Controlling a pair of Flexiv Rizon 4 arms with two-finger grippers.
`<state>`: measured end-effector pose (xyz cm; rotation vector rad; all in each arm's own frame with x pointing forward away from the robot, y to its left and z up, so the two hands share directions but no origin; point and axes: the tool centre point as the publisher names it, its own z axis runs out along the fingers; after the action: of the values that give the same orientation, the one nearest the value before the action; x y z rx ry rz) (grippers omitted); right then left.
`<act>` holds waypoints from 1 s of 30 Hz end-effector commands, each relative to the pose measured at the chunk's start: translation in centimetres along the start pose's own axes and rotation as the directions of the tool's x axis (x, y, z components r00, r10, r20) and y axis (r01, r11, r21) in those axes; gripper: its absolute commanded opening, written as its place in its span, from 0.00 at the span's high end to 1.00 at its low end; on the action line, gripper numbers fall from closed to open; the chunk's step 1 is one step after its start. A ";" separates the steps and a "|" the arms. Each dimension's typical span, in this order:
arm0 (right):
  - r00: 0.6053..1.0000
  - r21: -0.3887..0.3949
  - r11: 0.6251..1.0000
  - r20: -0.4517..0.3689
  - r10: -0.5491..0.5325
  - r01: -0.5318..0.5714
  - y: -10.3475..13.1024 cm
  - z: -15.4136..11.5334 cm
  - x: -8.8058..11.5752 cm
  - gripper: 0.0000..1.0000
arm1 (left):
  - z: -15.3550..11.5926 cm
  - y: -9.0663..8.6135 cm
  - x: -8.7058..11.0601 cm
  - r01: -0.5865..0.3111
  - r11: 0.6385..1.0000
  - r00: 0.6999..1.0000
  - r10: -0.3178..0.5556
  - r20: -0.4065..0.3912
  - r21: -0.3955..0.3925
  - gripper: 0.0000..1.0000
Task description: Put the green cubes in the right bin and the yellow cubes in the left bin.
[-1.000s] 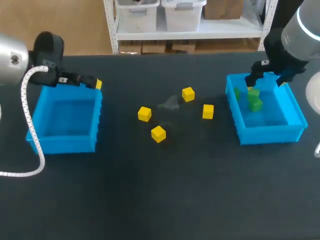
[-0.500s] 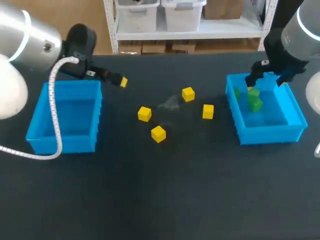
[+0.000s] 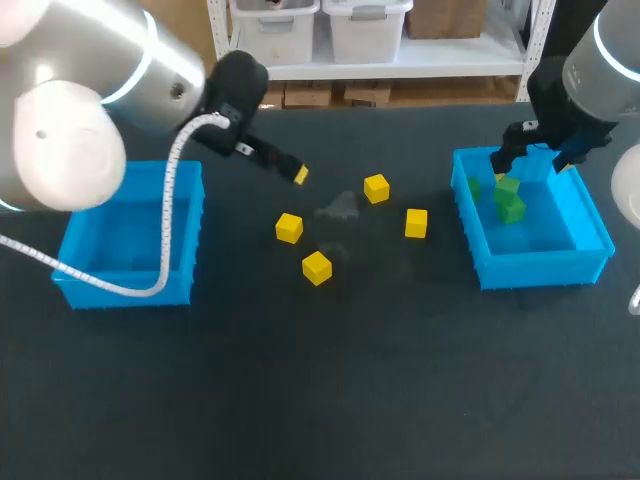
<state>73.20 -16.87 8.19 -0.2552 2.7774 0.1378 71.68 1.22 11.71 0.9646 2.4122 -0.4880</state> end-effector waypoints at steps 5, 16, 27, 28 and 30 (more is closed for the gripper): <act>1.000 0.003 1.000 0.005 0.001 -0.001 0.0 -0.1 0.2 0.00 | 3.0 -0.4 -0.9 -0.088 0.996 0.994 0.086 -0.061 -0.028 0.00; 1.000 0.003 1.000 0.005 0.001 -0.001 0.0 -0.1 0.2 0.00 | 6.3 -0.7 -2.3 -0.111 0.993 0.988 0.106 -0.113 -0.043 0.00; 1.000 0.003 1.000 0.005 0.001 -0.001 0.0 -0.1 0.2 0.00 | 9.9 -1.6 -3.8 -0.189 0.981 0.967 0.175 -0.185 -0.055 0.00; 1.000 0.003 1.000 0.005 0.001 -0.001 0.0 -0.1 0.2 0.00 | 10.2 -1.7 -3.9 -0.191 0.980 0.965 0.178 -0.190 -0.054 0.00; 1.000 0.003 1.000 0.005 0.001 -0.001 0.0 -0.1 0.2 0.00 | 10.9 -1.9 -4.0 -0.205 0.978 0.960 0.191 -0.206 -0.049 0.00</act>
<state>73.20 -16.86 8.19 -0.2553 2.7774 0.1378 75.14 -6.40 5.95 1.2333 2.4174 -0.2666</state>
